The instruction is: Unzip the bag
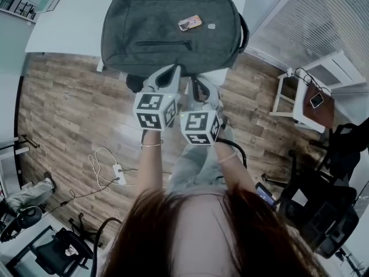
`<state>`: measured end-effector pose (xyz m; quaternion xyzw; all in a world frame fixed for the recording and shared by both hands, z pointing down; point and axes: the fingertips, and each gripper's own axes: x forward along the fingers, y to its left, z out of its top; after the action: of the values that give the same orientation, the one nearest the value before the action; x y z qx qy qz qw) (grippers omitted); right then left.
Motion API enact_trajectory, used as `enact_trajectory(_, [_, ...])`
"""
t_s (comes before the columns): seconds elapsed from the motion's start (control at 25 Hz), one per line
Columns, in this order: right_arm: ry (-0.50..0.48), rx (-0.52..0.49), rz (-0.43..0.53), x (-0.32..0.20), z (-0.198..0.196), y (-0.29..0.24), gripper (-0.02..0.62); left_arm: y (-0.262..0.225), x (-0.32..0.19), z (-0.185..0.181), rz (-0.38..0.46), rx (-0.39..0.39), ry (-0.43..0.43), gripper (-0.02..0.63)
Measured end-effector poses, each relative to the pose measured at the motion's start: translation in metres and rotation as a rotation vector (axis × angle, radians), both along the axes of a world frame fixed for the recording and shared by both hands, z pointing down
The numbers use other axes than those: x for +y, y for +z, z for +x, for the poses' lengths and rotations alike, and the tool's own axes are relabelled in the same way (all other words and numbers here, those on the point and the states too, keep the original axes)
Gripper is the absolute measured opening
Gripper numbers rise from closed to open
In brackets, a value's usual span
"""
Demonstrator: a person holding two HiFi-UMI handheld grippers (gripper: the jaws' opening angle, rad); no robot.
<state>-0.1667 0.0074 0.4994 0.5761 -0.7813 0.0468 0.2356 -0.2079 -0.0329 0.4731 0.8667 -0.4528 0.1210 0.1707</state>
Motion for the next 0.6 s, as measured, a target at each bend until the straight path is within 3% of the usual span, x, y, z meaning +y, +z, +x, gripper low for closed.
enact_trajectory(0.6, [-0.065, 0.015, -0.058, 0.000, 0.022, -0.005, 0.010, 0.003, -0.003, -0.001, -0.010, -0.012, -0.085, 0.008])
